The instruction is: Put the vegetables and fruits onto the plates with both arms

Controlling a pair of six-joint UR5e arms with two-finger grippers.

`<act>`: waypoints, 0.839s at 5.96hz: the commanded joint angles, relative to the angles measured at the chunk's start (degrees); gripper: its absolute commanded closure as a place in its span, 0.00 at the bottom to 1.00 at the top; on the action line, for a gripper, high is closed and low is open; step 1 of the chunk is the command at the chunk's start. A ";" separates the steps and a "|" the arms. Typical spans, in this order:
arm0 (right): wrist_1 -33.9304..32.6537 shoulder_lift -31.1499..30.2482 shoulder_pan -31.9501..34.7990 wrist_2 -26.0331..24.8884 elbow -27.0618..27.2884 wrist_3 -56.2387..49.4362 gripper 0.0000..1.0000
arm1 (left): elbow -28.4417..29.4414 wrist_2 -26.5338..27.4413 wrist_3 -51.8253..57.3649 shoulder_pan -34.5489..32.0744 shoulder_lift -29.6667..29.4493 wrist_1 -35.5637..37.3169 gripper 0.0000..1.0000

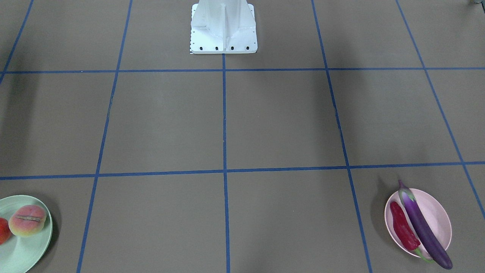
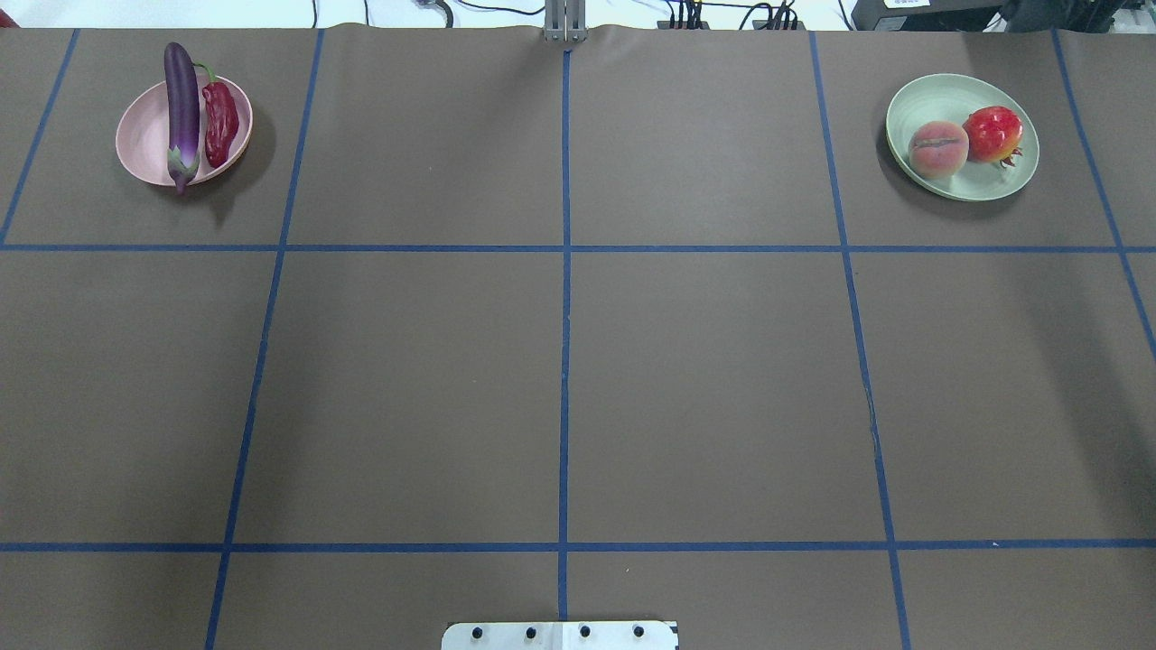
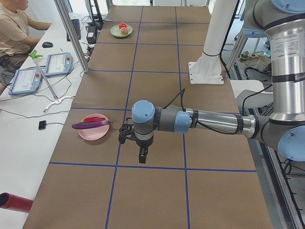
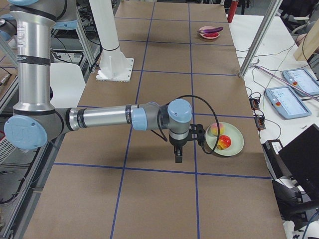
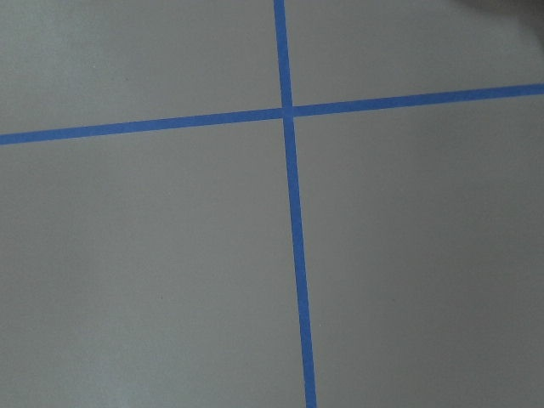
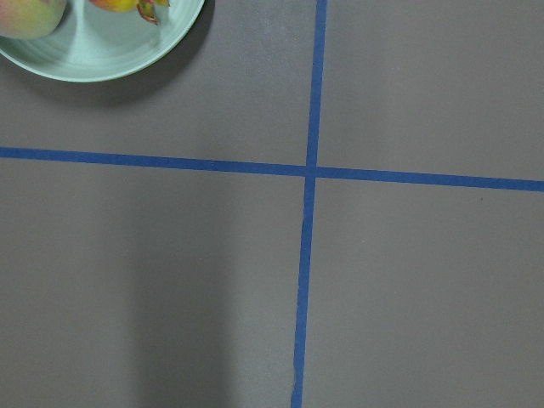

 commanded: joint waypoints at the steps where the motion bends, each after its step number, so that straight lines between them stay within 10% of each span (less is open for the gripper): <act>1: 0.60 -0.77 0.07 0.02 -0.61 0.16 0.00 | -0.93 -3.50 0.20 0.03 2.34 -0.37 0.00; 5: 0.52 -0.69 0.07 1.34 1.06 1.04 0.00 | -4.07 -3.42 0.12 -0.06 2.08 -1.33 0.00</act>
